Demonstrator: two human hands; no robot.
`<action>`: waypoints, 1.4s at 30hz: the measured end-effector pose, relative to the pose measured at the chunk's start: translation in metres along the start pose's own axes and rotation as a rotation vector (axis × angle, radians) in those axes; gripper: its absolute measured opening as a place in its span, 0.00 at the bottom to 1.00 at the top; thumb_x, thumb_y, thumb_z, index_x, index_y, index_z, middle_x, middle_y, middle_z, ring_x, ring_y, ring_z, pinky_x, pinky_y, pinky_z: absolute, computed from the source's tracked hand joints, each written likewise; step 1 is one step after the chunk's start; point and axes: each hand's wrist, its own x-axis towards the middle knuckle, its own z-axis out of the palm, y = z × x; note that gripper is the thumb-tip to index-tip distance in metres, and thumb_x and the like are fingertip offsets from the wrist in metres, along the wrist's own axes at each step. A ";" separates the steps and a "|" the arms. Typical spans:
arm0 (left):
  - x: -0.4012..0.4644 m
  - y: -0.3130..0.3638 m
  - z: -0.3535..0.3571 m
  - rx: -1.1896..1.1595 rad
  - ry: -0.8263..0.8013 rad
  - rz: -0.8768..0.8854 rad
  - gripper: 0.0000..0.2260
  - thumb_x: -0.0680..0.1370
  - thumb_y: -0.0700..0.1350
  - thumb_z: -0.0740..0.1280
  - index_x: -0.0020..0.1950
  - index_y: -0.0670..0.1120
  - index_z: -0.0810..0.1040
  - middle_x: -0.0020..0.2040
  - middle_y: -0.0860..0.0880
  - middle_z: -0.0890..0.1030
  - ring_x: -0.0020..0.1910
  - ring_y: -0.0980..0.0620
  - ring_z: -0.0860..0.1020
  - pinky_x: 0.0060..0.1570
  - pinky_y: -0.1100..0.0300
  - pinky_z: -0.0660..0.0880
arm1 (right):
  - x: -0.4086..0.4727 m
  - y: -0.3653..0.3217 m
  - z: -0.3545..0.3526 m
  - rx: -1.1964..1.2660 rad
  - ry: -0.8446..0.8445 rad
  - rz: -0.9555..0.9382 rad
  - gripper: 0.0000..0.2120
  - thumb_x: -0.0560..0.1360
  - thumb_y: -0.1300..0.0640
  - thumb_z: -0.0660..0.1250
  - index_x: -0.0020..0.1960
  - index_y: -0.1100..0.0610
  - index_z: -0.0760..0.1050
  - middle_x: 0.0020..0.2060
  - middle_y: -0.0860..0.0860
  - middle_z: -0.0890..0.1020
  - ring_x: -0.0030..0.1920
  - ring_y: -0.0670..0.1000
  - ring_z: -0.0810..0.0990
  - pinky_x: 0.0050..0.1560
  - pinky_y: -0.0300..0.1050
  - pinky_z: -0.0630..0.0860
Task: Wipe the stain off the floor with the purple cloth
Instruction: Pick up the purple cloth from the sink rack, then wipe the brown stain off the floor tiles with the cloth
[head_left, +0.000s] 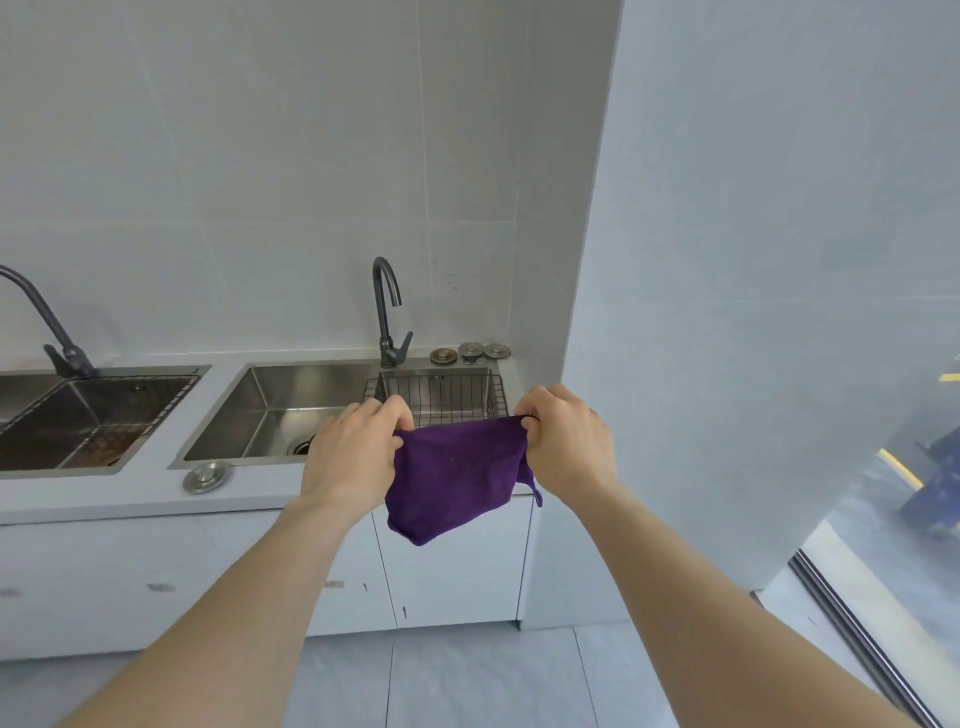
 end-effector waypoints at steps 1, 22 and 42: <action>-0.009 0.003 0.006 0.000 -0.014 -0.003 0.06 0.81 0.42 0.65 0.52 0.53 0.74 0.50 0.54 0.81 0.56 0.48 0.77 0.50 0.54 0.69 | -0.008 0.006 0.002 0.003 -0.010 0.006 0.10 0.81 0.61 0.59 0.55 0.52 0.78 0.53 0.51 0.79 0.46 0.53 0.71 0.44 0.46 0.67; -0.134 -0.108 0.176 -0.122 -0.455 -0.102 0.08 0.79 0.42 0.68 0.56 0.53 0.78 0.53 0.55 0.84 0.55 0.48 0.79 0.50 0.53 0.72 | -0.151 0.044 0.192 -0.058 -0.343 0.244 0.10 0.81 0.61 0.60 0.55 0.52 0.79 0.50 0.51 0.79 0.44 0.55 0.72 0.41 0.46 0.67; -0.383 -0.257 0.513 -0.177 -0.790 -0.272 0.09 0.79 0.41 0.69 0.56 0.52 0.81 0.51 0.53 0.84 0.52 0.47 0.78 0.46 0.55 0.68 | -0.418 0.162 0.531 -0.025 -0.626 0.376 0.08 0.79 0.63 0.64 0.50 0.52 0.79 0.45 0.49 0.79 0.43 0.56 0.78 0.36 0.50 0.75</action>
